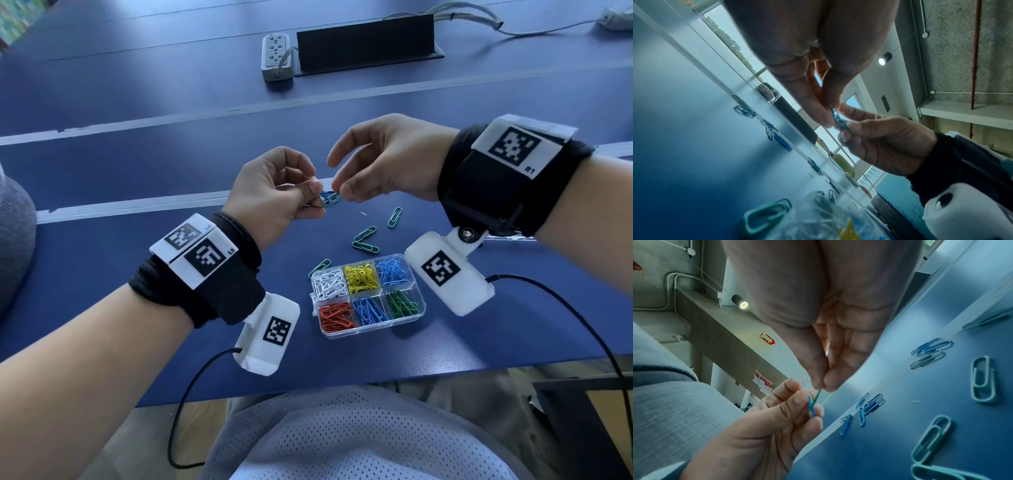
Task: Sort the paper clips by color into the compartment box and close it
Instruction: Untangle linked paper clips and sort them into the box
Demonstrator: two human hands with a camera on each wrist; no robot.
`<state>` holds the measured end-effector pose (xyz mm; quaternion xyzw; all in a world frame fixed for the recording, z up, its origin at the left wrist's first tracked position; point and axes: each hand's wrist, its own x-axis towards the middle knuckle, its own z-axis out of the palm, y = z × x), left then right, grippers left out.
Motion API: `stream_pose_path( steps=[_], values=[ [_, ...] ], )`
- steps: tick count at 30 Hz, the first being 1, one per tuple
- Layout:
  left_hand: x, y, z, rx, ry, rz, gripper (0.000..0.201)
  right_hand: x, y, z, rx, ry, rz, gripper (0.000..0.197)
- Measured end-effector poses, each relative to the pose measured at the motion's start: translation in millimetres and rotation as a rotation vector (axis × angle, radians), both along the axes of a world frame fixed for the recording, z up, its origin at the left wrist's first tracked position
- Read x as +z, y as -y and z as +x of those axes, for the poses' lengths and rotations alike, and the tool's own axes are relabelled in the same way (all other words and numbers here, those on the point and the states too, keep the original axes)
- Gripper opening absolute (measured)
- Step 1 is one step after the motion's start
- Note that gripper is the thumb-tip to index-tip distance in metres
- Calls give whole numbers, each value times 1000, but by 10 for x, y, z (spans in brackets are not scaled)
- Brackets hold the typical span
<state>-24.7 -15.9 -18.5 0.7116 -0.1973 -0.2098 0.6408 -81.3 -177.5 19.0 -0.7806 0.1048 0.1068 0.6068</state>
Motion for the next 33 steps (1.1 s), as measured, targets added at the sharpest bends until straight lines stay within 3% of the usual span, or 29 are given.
stream_pose_path(
  steps=[7,13,19,33],
  values=[
    [44,40,-46,-54,33,-37,29,-5,-31,25,17,-26,136,28],
    [49,45,-6,-10,55,-75,33,-58,-72,41,-81,-1,243,32],
    [55,17,74,74,58,-101,32,-85,-82,6,-31,-136,136,32],
    [28,10,74,78,48,-87,31,-125,-152,6,1,-54,89,23]
  ],
)
